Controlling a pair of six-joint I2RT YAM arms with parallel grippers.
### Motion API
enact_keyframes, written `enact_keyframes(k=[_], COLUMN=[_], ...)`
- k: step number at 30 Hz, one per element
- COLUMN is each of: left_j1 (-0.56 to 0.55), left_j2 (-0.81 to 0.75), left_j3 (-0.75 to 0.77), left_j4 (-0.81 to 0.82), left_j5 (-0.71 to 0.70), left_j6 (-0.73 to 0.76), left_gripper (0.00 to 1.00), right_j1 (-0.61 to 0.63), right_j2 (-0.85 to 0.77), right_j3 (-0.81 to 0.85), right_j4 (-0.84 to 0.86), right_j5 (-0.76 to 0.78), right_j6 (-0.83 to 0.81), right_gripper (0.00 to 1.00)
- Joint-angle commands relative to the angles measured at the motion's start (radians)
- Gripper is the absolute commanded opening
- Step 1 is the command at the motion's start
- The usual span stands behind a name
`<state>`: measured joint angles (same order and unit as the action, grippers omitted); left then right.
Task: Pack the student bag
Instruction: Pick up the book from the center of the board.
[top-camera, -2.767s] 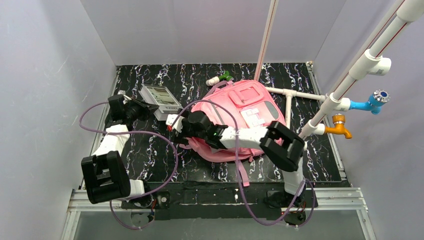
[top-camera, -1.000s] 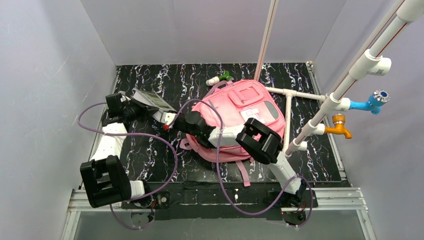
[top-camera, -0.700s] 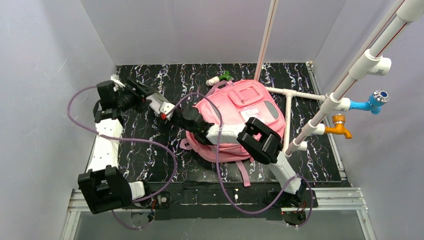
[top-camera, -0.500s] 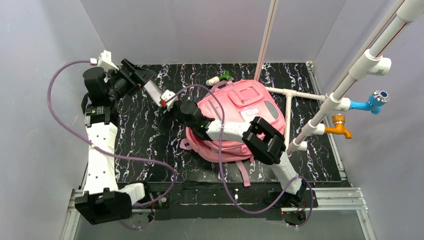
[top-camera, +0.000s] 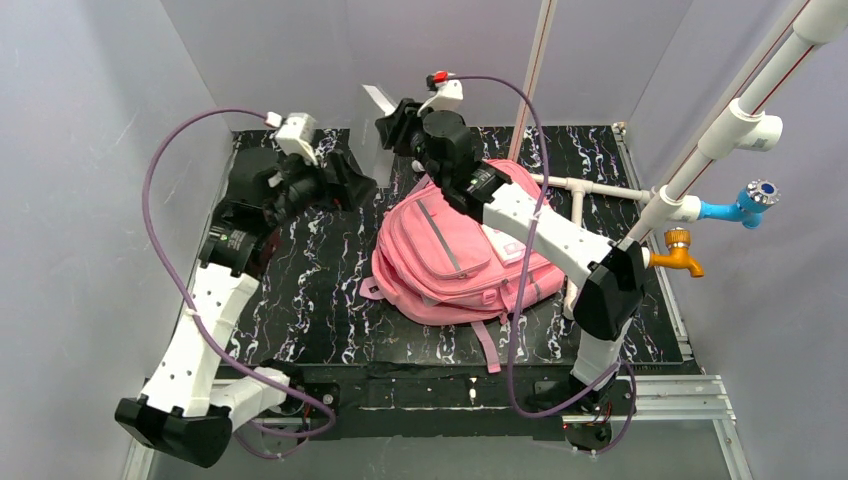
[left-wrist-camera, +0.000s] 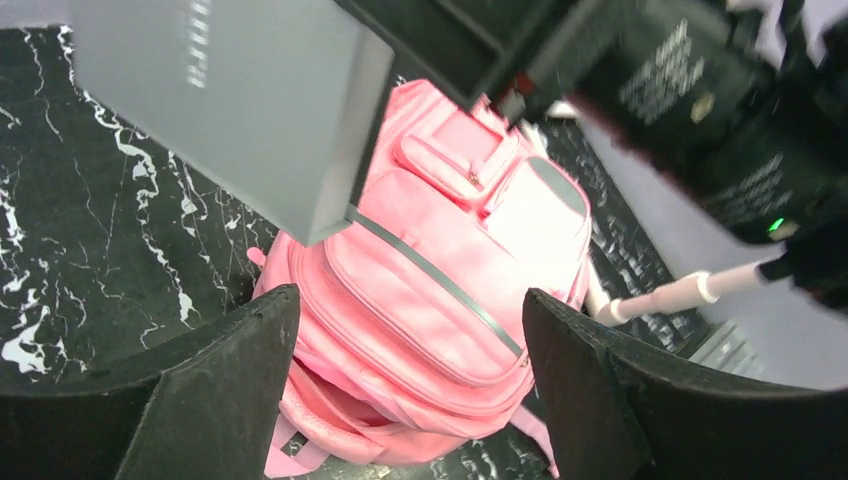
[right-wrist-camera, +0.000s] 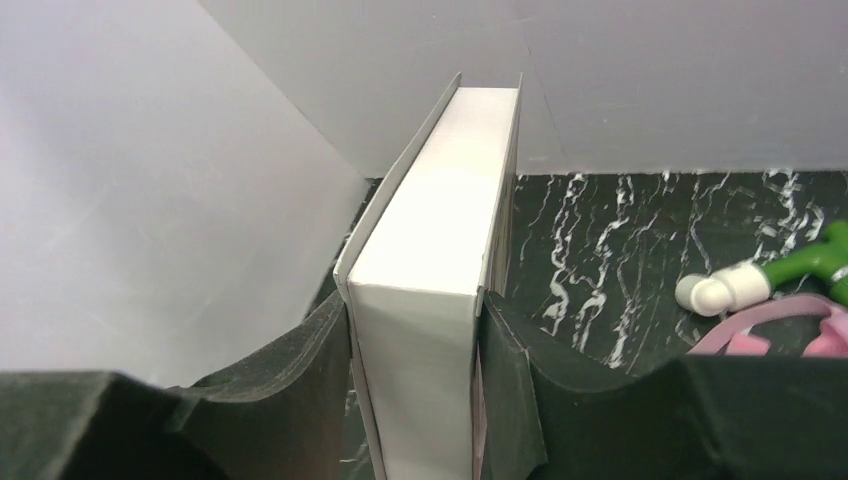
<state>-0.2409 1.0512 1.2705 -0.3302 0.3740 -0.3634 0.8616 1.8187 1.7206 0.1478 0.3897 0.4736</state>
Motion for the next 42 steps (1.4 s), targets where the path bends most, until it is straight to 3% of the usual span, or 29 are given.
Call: enact_keyframes(k=[1,9,16,23,31,38,42], left_j1=[-0.176,-0.469,-0.579,-0.601,-0.608,-0.611,-0.611], left_j2=[0.009,0.104,0.185,0.184,0.214,0.138,0.099], left_j3=[0.036,0.076,0.064,0.050,-0.034,-0.126,-0.198], left_j4=[-0.050,-0.085,-0.039,0.002,0.141,0.166,0.285], left_j5=[-0.263,-0.768,-1.021,-1.062,-1.090,-1.082,-1.110], left_j6=[0.184,0.493,0.676,0.715,0.844,0.869,0.925], left_gripper=[0.83,0.85,0.84,0.83,0.70,0.76,0.62], right_j1=[0.014,0.022,0.025,0.024,0.025,0.011,0.007], right_j2=[-0.036,-0.100,-0.159,-0.165,-0.238,-0.295,-0.301], right_j3=[0.081,0.051,-0.061,-0.069,-0.167,-0.198,-0.237], right_j4=[-0.158,-0.258,-0.212,-0.185,-0.145,-0.146,-0.113], right_j5=[0.032,0.012,-0.024,-0.082,-0.053,-0.022,-0.082], right_j6=[0.256,0.448,0.573,0.671,0.769,0.763,0.817], right_gripper=[0.01,0.01,0.01,0.01,0.01,0.01,0.01])
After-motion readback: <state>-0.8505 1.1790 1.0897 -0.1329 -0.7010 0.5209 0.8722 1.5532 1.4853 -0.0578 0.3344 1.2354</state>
